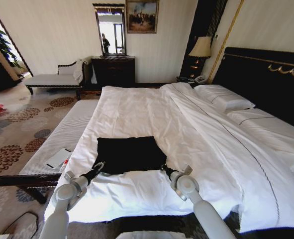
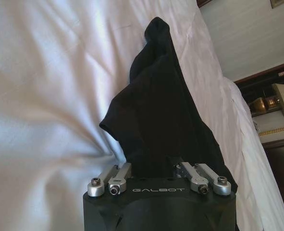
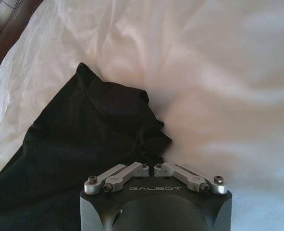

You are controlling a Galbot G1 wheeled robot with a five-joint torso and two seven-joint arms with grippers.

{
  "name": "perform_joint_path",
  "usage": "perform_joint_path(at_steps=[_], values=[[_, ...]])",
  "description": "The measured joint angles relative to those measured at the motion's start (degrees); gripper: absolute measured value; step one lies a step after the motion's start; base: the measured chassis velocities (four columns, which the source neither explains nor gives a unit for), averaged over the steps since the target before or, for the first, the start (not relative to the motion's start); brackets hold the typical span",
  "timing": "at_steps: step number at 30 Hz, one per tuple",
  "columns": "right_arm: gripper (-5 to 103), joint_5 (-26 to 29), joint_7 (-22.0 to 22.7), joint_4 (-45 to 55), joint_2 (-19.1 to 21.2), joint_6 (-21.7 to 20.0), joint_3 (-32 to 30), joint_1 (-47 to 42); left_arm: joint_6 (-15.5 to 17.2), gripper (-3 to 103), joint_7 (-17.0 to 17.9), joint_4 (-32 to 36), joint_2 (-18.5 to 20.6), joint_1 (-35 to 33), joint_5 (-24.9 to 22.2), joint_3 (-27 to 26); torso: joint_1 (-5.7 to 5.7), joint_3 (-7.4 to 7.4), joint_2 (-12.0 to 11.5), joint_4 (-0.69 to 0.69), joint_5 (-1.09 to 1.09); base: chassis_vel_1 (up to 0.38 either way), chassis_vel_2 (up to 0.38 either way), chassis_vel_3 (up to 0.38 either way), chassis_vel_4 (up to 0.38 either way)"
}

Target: Fold the clothes on the bed.

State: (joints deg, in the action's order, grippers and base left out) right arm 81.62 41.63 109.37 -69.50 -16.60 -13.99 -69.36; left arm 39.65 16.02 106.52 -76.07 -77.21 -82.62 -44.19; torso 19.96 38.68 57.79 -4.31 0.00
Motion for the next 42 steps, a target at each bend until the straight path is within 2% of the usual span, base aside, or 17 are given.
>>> perform_joint_path(at_steps=[1,2,5,7,9,10,18,23,29,33,42], values=[[0,-0.1,0.02,0.05,-0.07,0.0,-0.01,-0.11,0.0,28,0.16,0.03,0.03,-0.05,-0.02,0.0,0.0,0.0,0.0,0.0,0.0,0.0,0.0,0.0,0.0],[0,-0.1,0.02,0.05,-0.07,0.0,-0.01,-0.11,0.0,28,0.16,0.03,0.03,-0.05,-0.02,0.0,0.0,0.0,0.0,0.0,0.0,0.0,0.0,0.0,0.0],[0,-0.45,0.15,0.23,-0.27,0.0,-0.04,-0.41,0.0,12,0.3,0.3,0.18,-0.22,-0.03,-0.04,0.0,0.0,0.0,0.0,0.0,0.0,0.0,0.0,0.0],[0,-0.63,0.22,0.29,-0.38,0.0,-0.04,-0.51,-0.03,12,0.31,0.42,0.28,-0.26,-0.04,-0.08,0.0,0.0,0.0,0.0,0.0,0.0,0.0,0.0,0.0],[0,-0.95,0.32,0.46,-0.58,0.01,-0.04,-0.77,-0.16,3,0.31,0.79,0.54,-0.35,-0.05,-0.13,0.0,0.0,0.0,0.0,0.0,0.0,0.0,0.0,0.0],[0,-1.11,0.36,0.55,-0.7,0.01,-0.05,-0.95,-0.25,1,0.32,1.04,0.67,-0.43,-0.05,-0.16,0.0,0.0,0.0,0.0,0.0,0.0,0.0,0.0,0.0],[0,-1.28,1.08,1.99,-0.83,0.03,-0.18,-2.01,-0.54,1,1.39,4.33,2.45,-1.79,-0.1,-0.47,0.0,0.0,0.0,0.0,0.01,0.0,0.0,0.0,0.0],[0,0.89,3.03,6.95,1.75,-0.64,-0.63,-3.06,0.98,1,5.88,10.72,7.91,-4.6,-3.87,-2.51,0.0,-0.01,0.0,-0.01,0.0,0.0,0.0,0.0,0.0],[0,1.55,3.77,8.84,2.51,-0.84,-1.23,-4.06,2.13,1,7.98,13.25,10.03,-6.55,-5.29,-4.0,0.0,0.0,0.0,0.0,0.0,0.0,0.0,0.0,0.0],[0,1.46,3.95,9.92,2.46,-0.9,-1.32,-5.2,2.38,1,8.62,13.45,9.87,-7.37,-4.74,-4.15,0.0,-0.01,0.0,0.0,0.0,0.0,0.0,0.0,0.0],[0,0.8,5.24,11.66,3.92,-1.98,-2.53,-8.66,2.63,1,9.64,12.06,10.52,-9.47,1.01,-3.8,0.0,-0.01,0.0,0.0,0.0,0.0,0.0,0.0,0.0]])
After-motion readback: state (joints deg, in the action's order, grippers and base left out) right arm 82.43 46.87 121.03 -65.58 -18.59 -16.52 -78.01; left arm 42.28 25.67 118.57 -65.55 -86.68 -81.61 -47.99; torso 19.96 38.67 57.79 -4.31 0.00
